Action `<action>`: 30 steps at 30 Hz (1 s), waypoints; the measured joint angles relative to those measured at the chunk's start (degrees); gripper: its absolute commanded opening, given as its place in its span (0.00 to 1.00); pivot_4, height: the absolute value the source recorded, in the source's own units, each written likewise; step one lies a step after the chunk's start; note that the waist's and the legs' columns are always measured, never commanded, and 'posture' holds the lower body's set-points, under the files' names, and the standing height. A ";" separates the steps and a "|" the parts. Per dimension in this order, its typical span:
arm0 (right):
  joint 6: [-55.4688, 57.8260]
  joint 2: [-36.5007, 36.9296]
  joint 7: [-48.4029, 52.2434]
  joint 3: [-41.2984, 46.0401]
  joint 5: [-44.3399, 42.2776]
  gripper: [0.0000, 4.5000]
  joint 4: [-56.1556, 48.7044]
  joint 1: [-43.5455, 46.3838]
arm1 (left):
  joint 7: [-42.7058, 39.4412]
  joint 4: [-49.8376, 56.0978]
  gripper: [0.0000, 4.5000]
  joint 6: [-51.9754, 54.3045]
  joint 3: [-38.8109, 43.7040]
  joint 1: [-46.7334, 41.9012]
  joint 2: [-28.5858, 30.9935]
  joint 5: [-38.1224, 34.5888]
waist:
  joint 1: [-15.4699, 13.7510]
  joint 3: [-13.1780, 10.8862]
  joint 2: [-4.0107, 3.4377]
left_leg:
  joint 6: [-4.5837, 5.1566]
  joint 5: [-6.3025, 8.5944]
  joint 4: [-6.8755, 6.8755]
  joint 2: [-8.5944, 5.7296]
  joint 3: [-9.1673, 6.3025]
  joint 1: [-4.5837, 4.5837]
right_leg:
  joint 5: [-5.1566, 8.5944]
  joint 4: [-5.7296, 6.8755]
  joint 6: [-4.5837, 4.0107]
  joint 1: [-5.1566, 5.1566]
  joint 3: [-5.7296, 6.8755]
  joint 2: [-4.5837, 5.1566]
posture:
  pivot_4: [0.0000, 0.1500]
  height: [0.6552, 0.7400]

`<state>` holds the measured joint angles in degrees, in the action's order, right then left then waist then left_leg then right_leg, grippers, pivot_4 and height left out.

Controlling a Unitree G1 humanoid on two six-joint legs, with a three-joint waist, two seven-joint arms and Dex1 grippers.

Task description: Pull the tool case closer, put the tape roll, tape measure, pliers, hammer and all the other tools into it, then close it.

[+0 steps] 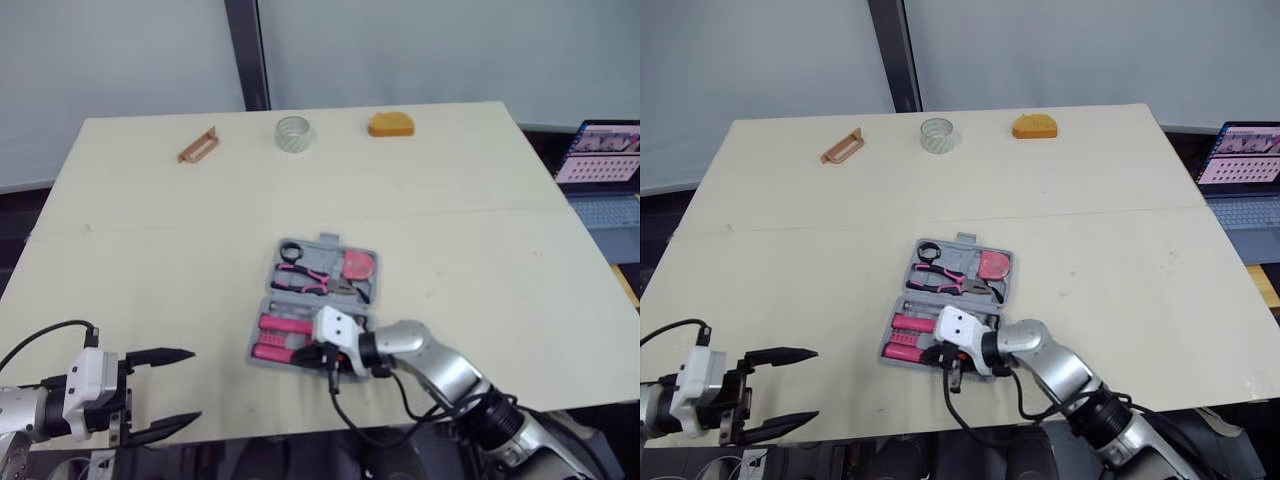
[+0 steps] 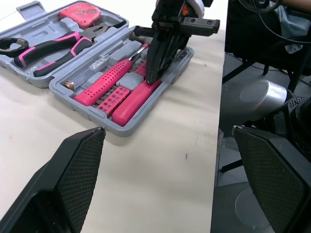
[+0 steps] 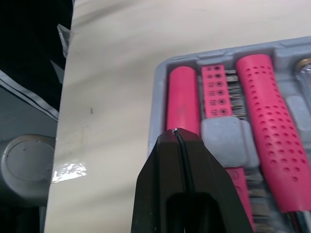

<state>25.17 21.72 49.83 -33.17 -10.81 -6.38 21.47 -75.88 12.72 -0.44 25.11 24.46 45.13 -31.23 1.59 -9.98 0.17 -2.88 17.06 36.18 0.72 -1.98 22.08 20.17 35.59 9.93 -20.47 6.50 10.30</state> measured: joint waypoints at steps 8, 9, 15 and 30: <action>-0.31 -0.76 0.00 0.59 0.43 0.00 0.91 -0.22 | -0.20 -0.12 1.00 -0.07 0.00 0.01 0.01 0.00 | 0.01 0.00 0.00 | 0.00 0.00 0.00 0.00 0.00 0.00 | 0.00 0.01 0.00 0.00 0.01 0.00 | 1.00 1.00; -0.39 -0.75 0.00 0.73 0.52 0.00 0.96 -0.35 | -0.25 -0.14 1.00 -0.07 0.00 0.01 0.01 0.00 | 0.00 0.00 0.00 | 0.00 0.00 0.00 0.00 0.00 -0.01 | 0.00 0.01 0.00 0.00 0.00 0.00 | 1.00 1.00; -1.31 -0.79 0.00 0.86 1.20 0.00 1.29 -0.76 | -0.44 -0.18 1.00 -0.07 0.00 -0.09 0.02 0.00 | 0.01 0.02 0.03 | 0.00 0.00 0.00 0.01 0.01 -0.02 | 0.00 0.02 0.00 0.00 0.01 0.00 | 1.00 1.00; -4.30 -1.28 0.22 1.00 1.91 0.00 3.54 -2.35 | -0.44 -0.17 1.00 0.30 0.01 -0.40 0.46 0.00 | -0.01 0.15 0.25 | -0.02 0.14 -0.10 0.10 0.22 -0.60 | 0.00 0.03 0.00 0.41 0.04 0.00 | 1.00 1.00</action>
<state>20.87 20.44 50.05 -32.17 -8.90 -2.84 19.12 -76.32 12.54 -0.14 25.12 24.06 45.59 -31.23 1.58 -9.83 0.41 -2.90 17.20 36.09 0.82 -1.76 21.48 20.17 35.62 9.93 -20.06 6.55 10.30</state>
